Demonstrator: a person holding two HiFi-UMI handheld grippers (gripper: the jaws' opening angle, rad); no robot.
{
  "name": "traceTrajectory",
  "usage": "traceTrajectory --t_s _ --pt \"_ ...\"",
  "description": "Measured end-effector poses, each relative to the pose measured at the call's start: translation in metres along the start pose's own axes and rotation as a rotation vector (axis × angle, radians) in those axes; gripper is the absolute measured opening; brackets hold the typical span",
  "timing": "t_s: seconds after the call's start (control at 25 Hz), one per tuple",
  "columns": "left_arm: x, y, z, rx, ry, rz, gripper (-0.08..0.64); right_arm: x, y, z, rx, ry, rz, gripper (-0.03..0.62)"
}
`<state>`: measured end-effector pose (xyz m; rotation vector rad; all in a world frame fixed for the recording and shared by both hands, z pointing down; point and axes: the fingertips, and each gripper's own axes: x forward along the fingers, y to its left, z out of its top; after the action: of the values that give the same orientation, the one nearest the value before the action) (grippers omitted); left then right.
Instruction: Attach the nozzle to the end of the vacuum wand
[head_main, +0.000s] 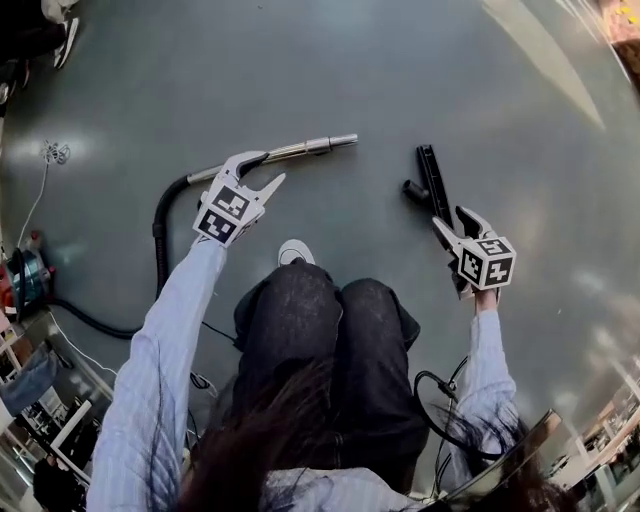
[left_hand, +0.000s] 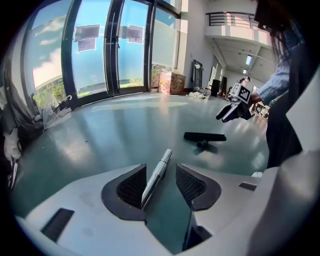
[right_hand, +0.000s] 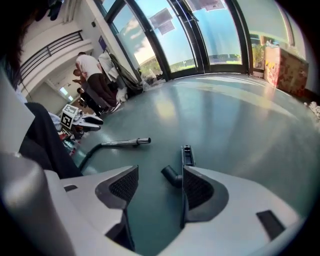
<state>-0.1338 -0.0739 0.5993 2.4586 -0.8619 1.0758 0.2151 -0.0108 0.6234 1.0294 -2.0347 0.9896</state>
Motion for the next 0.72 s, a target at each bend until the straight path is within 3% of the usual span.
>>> traceTrajectory --t_s 0.2,0.44,0.72 --pt "0.092 0.015 -0.059 0.161 0.087 -0.021 0.167 0.073 -0.054 -0.028 -0.095 0.029 -0.055 0.281" --pt "0.155 0.023 -0.102 0.289 0.188 -0.046 0.195 0.108 -0.059 -0.045 -0.191 0.042 -0.056 0.284" --pt "0.174 0.026 -0.108 0.28 0.184 -0.053 0.195 0.107 -0.073 -0.047 -0.292 0.117 -0.137 0.288"
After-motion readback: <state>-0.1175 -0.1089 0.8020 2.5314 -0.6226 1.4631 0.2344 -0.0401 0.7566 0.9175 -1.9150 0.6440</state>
